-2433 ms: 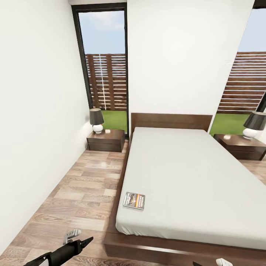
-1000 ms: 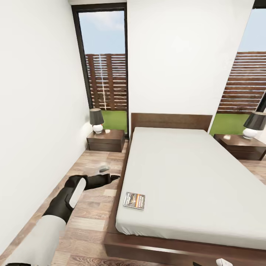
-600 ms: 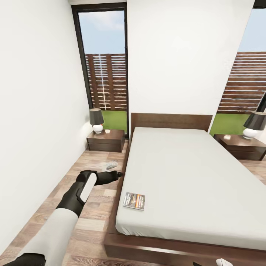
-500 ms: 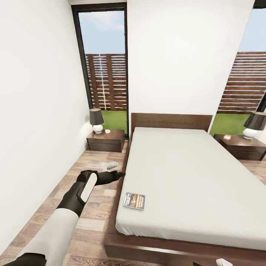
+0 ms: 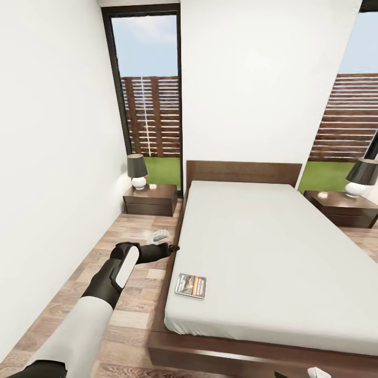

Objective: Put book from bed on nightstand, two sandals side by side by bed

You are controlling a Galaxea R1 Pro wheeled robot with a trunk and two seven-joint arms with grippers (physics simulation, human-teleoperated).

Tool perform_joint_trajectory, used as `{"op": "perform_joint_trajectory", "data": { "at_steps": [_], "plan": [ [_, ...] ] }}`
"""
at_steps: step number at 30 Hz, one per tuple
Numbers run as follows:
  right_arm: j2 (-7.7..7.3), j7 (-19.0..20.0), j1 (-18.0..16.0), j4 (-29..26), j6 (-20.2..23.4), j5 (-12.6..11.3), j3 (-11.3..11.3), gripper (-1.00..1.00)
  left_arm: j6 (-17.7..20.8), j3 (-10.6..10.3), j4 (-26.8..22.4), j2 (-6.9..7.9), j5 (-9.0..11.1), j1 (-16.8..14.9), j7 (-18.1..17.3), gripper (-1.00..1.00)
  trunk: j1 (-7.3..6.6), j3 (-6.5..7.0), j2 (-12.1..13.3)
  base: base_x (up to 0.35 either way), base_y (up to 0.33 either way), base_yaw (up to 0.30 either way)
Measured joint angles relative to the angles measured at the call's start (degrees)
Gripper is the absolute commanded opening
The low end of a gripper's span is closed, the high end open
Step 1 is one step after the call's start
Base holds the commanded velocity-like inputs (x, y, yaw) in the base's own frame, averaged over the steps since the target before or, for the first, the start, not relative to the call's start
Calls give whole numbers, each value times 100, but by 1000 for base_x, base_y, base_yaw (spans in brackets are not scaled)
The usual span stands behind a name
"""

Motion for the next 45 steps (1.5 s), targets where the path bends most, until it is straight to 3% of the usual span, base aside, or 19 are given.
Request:
{"op": "perform_joint_trajectory", "data": {
  "at_steps": [30, 45],
  "plan": [
    [-2, 0, 0, 0, -2, 1, -1, 100, 0, -3, -1, -4, 0, 9, -9, 100, 0, -231, 0, 0, 0, 0],
    [-91, 12, 0, -4, 40, 0, -38, 100, 0, -2, -1, -2, 7, 9, -9, 100, 1, -367, 0, 0, 0, 0]
  ]
}}
